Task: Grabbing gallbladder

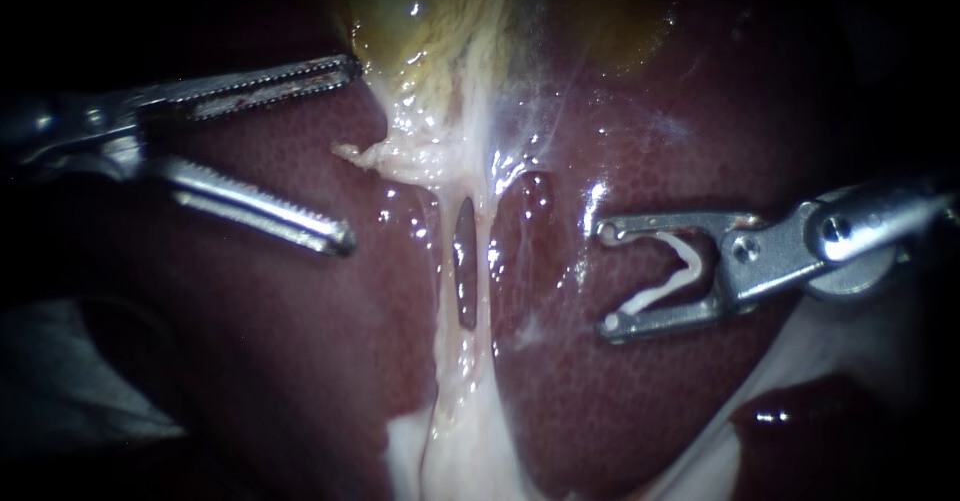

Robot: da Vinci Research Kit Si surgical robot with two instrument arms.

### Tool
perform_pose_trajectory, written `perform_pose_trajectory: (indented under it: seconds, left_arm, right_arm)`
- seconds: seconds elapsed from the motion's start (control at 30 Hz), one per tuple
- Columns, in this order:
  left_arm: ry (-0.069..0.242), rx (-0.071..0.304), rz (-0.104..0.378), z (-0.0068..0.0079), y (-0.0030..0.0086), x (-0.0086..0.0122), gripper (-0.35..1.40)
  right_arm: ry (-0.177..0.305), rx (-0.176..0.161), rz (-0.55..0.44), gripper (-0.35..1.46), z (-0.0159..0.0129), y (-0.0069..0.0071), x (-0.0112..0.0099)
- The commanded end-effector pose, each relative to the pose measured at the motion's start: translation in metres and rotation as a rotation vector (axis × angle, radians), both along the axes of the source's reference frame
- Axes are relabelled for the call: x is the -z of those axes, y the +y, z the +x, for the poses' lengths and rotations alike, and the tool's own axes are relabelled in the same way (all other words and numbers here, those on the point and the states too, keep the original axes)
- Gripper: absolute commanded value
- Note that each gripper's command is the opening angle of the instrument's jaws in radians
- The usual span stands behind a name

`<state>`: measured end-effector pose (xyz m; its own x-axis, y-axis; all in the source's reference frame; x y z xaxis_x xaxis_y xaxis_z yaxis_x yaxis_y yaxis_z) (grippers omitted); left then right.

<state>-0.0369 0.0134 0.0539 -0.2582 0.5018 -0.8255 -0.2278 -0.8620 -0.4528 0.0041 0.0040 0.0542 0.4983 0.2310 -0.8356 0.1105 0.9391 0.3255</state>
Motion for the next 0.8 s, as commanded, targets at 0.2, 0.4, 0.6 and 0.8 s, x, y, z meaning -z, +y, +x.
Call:
perform_pose_trajectory:
  seconds: [0.2,0.4,0.6,0.8]
  left_arm:
    - [0.000,-0.001,-0.001,0.0000,0.0000,-0.0002,0.91]
    - [-0.003,-0.002,-0.006,0.0001,0.0000,-0.0014,0.89]
    - [0.009,-0.010,0.007,0.0002,-0.0001,-0.0038,0.84]
    - [0.047,-0.023,0.064,0.0001,-0.0007,-0.0070,0.79]
  right_arm:
    - [0.000,0.000,0.000,0.46,0.0000,0.0000,0.0000]
    - [0.000,0.000,0.000,0.46,0.0000,0.0000,0.0000]
    - [0.000,0.000,0.000,0.46,0.0000,0.0000,0.0000]
    - [0.000,0.001,0.000,0.46,-0.0001,0.0000,0.0000]
